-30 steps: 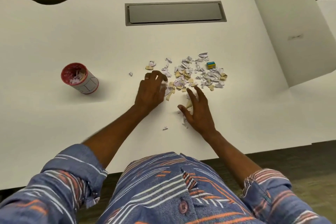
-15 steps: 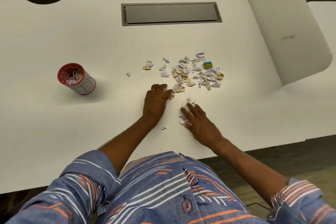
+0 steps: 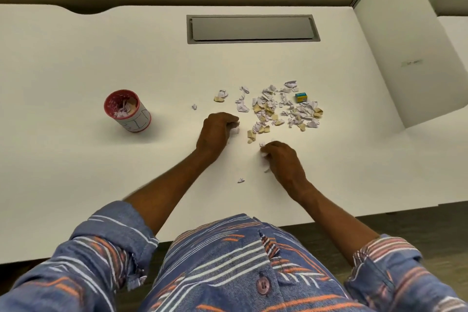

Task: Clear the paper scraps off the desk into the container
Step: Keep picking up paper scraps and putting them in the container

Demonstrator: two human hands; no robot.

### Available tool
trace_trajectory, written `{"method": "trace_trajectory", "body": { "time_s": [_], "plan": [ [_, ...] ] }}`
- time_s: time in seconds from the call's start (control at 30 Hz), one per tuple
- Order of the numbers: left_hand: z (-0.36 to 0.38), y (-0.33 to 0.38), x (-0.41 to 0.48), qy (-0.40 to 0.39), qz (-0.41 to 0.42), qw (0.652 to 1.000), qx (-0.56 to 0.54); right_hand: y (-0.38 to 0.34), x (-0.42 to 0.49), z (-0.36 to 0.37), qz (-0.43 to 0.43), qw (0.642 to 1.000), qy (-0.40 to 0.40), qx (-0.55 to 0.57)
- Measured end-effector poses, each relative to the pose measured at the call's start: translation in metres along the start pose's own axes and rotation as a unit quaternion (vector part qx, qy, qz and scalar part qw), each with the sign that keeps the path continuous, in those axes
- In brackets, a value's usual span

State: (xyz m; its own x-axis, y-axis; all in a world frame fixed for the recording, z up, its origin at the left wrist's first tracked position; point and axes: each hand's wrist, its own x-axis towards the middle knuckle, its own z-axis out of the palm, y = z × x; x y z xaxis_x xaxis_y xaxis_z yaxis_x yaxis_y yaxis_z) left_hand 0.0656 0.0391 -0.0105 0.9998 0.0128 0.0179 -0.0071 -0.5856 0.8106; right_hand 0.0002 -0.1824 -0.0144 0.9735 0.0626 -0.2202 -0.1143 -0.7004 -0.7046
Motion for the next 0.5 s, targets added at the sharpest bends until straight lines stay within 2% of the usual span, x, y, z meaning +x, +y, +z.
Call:
{"method": "trace_trajectory", "body": {
  "time_s": [0.03, 0.1, 0.17, 0.23, 0.33, 0.4, 0.5],
  "plan": [
    [-0.007, 0.003, 0.001, -0.006, -0.012, 1.000, -0.025, -0.009, 0.003, 0.000, 0.035, 0.998, 0.013, 0.045],
    [-0.019, 0.008, 0.002, -0.006, -0.016, 0.999, -0.048, -0.020, 0.007, 0.001, 0.040, 0.995, 0.059, 0.068],
    [-0.030, 0.014, 0.003, -0.015, -0.024, 0.997, -0.075, -0.023, 0.014, 0.000, 0.083, 0.986, 0.086, 0.118],
    [-0.043, 0.020, 0.005, -0.018, -0.045, 0.992, -0.119, -0.025, 0.023, 0.003, 0.157, 0.950, 0.096, 0.252],
    [-0.059, 0.024, 0.008, 0.003, -0.071, 0.981, -0.179, -0.037, 0.029, 0.007, 0.220, 0.875, 0.069, 0.426],
    [-0.069, 0.025, 0.012, 0.019, -0.085, 0.972, -0.216, -0.045, 0.030, 0.009, 0.246, 0.833, 0.059, 0.492],
    [-0.093, 0.025, 0.019, 0.050, -0.104, 0.958, -0.261, -0.050, 0.031, 0.009, 0.264, 0.805, 0.053, 0.528]
  ]
}}
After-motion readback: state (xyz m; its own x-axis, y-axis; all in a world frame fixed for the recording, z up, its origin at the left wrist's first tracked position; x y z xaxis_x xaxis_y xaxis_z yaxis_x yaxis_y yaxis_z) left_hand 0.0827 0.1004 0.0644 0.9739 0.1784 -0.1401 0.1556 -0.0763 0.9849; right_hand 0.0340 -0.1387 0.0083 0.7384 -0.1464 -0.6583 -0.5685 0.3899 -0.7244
